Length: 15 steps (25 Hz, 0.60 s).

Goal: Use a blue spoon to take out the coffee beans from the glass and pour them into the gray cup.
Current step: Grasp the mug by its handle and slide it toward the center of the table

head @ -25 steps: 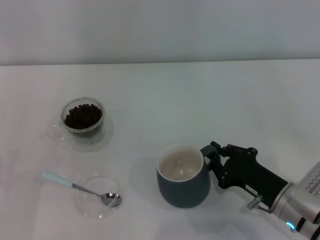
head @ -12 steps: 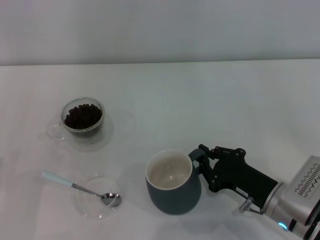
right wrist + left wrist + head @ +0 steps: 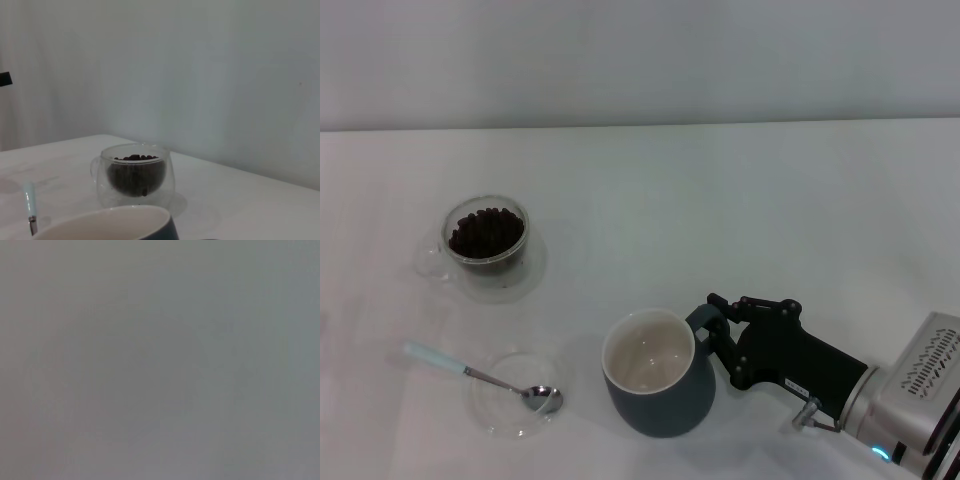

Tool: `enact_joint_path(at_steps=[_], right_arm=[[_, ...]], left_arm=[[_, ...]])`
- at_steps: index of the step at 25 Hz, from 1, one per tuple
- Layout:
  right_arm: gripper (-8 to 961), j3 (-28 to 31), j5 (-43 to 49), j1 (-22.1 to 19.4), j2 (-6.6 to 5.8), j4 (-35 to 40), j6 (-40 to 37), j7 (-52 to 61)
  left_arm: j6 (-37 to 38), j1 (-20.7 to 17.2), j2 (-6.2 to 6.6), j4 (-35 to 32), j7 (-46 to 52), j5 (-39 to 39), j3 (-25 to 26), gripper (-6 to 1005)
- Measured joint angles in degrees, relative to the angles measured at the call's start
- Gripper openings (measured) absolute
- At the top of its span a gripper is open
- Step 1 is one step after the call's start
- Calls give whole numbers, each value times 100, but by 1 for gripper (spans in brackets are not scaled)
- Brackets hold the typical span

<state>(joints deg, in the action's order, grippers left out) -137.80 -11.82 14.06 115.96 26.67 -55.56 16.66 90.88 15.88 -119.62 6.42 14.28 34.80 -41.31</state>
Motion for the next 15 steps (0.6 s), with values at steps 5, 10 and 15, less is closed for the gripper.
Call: enact_joint_path(at_steps=[5, 10, 15], right_arm=[[154, -1, 4, 0, -4, -27, -16, 1], [180, -1, 3, 5, -14, -62, -41, 2], [217, 21, -12, 8, -22, -103, -44, 6]], left_arm=[[0, 3, 0, 0, 2, 0, 0, 892], [0, -7, 0, -1, 1, 1, 0, 892], [0, -25, 0, -1, -2, 0, 0, 891]])
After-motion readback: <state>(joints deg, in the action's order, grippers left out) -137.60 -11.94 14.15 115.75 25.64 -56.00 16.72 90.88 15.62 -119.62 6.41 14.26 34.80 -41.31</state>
